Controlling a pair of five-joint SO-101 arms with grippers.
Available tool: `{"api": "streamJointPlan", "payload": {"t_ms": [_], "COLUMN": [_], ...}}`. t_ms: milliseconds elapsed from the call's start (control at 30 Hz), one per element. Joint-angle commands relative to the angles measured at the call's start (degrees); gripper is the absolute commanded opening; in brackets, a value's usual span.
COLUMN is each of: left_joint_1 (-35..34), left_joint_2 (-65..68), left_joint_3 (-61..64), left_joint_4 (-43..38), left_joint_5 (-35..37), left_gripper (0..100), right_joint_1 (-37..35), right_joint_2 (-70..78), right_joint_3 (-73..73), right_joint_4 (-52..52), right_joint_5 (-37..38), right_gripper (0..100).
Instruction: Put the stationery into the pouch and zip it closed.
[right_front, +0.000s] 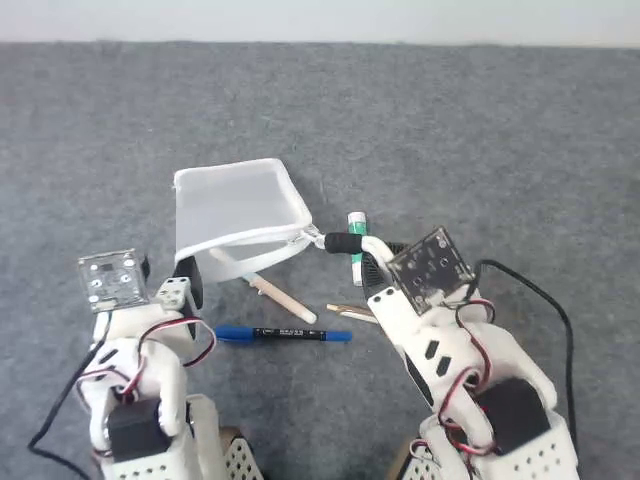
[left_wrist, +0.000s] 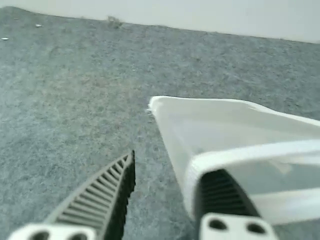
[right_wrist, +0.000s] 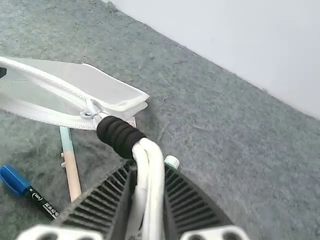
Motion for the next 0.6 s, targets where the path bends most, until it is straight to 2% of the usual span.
{"api": "streamJointPlan", "payload": {"t_ms": [0,67,167,367,467,567], "left_joint_1": [3.69,4.40,4.31,4.22,3.08,0.18], "left_joint_2": [-1.05,-1.05,-1.05,-1.05,-1.05,-1.05], "left_joint_3": [-0.31,-0.31,-0.31,-0.31,-0.57,-0.84], "left_joint_4": [-1.58,-1.49,-1.41,-1.41,-1.41,-1.76], "left_joint_5": [-4.40,-5.19,-5.19,-5.36,-5.36,-5.10], "left_gripper": [4,1,1,1,1,1], "right_joint_1": [-0.31,-0.31,-0.31,-0.40,-0.13,-0.13], "right_joint_2": [-2.59,-2.42,-2.24,-2.24,-2.24,-2.24], "right_joint_3": [-0.62,-0.62,-0.53,1.49,2.64,2.73], "right_joint_4": [0.40,0.40,0.40,-0.84,-2.77,-2.68], "right_joint_5": [0.88,0.88,0.88,0.53,-3.08,-3.08], "right_gripper": [0.9,0.9,2.4,20.6,23.6,24.0]}}
